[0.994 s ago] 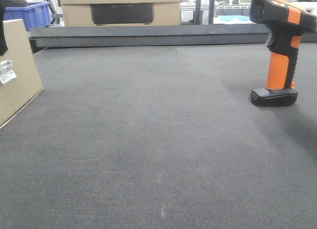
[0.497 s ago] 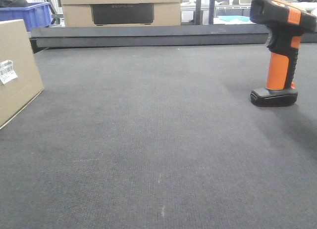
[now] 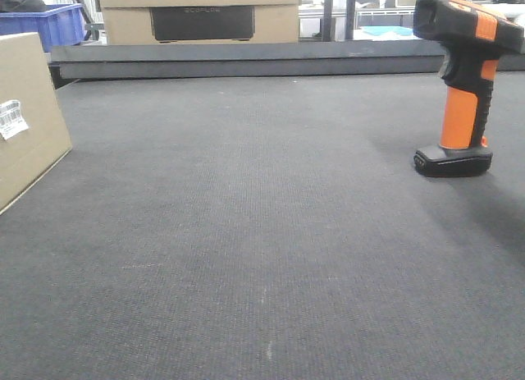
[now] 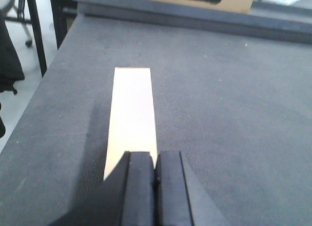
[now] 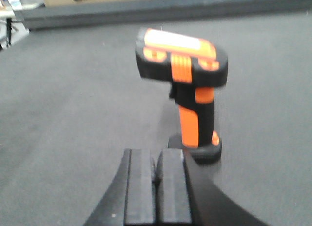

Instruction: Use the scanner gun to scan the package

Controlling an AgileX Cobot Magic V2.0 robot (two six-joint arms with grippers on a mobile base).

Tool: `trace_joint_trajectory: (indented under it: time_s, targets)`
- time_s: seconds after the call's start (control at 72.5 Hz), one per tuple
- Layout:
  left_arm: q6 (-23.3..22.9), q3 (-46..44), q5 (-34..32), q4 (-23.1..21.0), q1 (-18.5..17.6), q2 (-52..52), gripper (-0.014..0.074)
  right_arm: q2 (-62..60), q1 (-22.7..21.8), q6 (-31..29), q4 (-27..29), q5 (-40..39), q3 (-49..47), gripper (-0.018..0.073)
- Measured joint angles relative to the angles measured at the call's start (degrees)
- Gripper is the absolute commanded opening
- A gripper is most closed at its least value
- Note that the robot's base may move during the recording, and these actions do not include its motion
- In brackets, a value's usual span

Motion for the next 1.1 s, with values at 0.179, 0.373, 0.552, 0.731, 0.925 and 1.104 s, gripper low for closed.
trace_joint_trajectory:
  time_s: [0.179,0.373,0.552,0.731,0.925,1.104]
  targets:
    - [-0.1,10.1,-0.9,0.0,2.3,-10.8,-0.0111,-7.0,0.0,-0.1,-1.7,0.4,1.2,-0.0167]
    - [-0.1,17.4,-1.8,0.1,4.7,-24.0,-0.0111,-16.8,0.0,-0.1,-4.1,6.4,3.5,-0.0167]
    - [-0.1,19.5,-1.5,0.5,4.7,-34.1,-0.0111,-27.5,0.0,-0.1,-6.6,13.4,3.6,-0.0167]
    - [-0.1,19.6,-0.8,0.8,4.7,-39.3,-0.0111,-34.8,0.0,-0.1,-6.8,17.8,3.6,-0.0167]
    - [-0.1,19.6,-0.5,0.8,4.7,-39.4,-0.0111,-37.5,0.0,-0.1,-6.8,18.1,3.6,-0.0167]
    - [-0.1,19.6,-0.5,0.8,4.7,-39.4,-0.0111,-37.7,0.0,-0.1,-6.8,18.2,3.6,-0.0167]
